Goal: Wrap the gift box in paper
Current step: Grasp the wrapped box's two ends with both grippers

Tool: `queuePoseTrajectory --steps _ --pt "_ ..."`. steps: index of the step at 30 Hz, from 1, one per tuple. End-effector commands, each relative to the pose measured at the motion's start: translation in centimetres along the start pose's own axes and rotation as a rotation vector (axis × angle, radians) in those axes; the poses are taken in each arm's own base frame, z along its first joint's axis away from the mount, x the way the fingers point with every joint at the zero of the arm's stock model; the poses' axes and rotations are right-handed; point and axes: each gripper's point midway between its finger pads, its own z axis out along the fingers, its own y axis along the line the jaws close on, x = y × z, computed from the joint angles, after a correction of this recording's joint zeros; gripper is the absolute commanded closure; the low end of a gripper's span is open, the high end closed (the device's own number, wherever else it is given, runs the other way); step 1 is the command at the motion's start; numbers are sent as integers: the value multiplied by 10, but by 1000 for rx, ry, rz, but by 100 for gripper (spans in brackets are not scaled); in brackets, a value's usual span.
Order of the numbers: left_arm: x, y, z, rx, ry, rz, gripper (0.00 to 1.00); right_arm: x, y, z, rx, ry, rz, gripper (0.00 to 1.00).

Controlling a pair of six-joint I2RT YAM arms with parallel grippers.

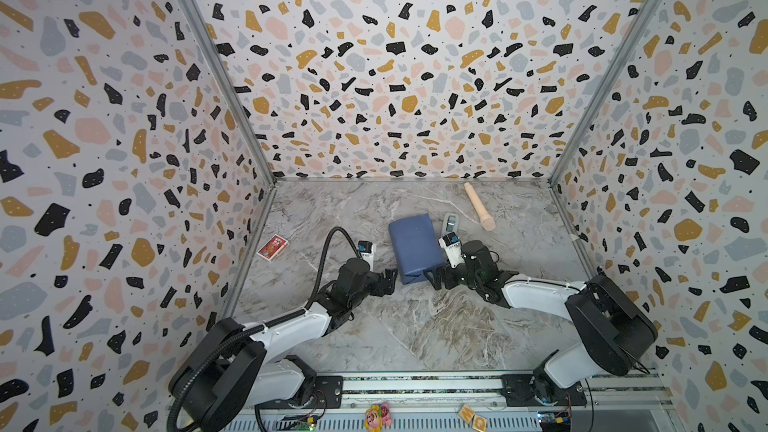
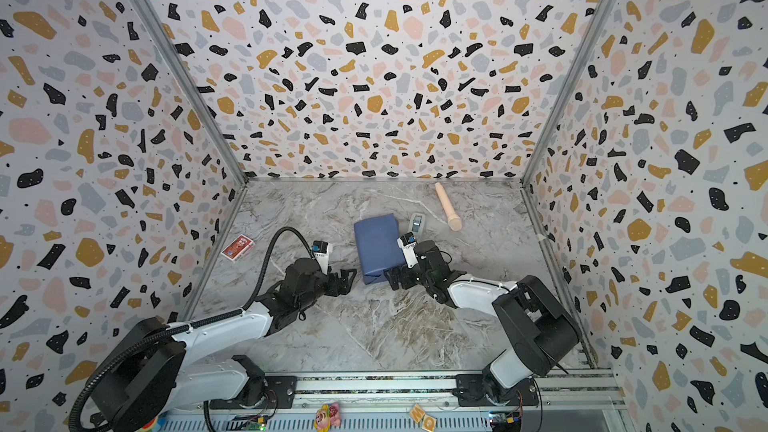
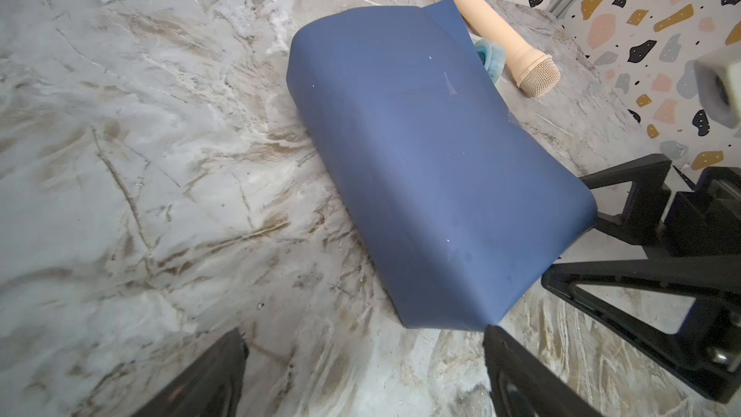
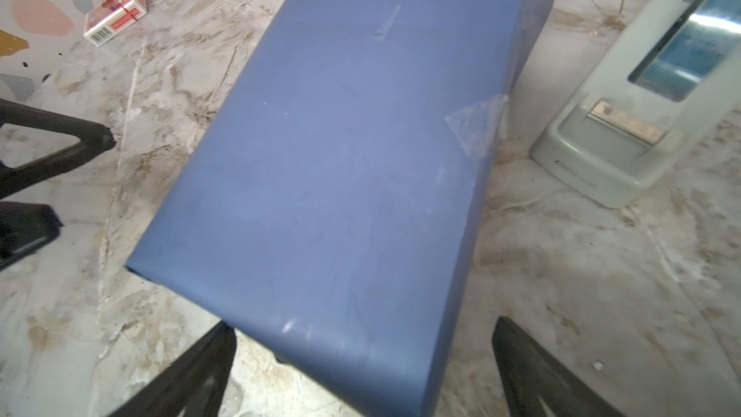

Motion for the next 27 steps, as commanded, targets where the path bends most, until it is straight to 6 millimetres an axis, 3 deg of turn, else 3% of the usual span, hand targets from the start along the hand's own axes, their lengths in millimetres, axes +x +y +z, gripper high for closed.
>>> queuePoseTrajectory --steps 1,4,9,13,18,21,27 --pt "-23 -3 1 -3 -57 -6 7 -20 17 3 -76 -43 22 0" --pt "-30 -4 1 -3 -76 -42 6 -26 21 -5 -96 -54 30 0" --pt "-45 -12 13 104 -98 -236 5 -42 -4 -27 -130 -82 148 1" --pt "-54 -18 36 186 -90 -382 7 -47 -15 -2 -194 21 309 7" --pt "-56 -22 63 222 -60 -434 10 -55 -10 19 -282 30 382 15" --pt "-52 -30 71 262 -25 -427 14 -52 -2 20 -330 43 394 19" --pt "-26 -51 49 342 25 -436 17 -23 23 0 -405 89 414 27"
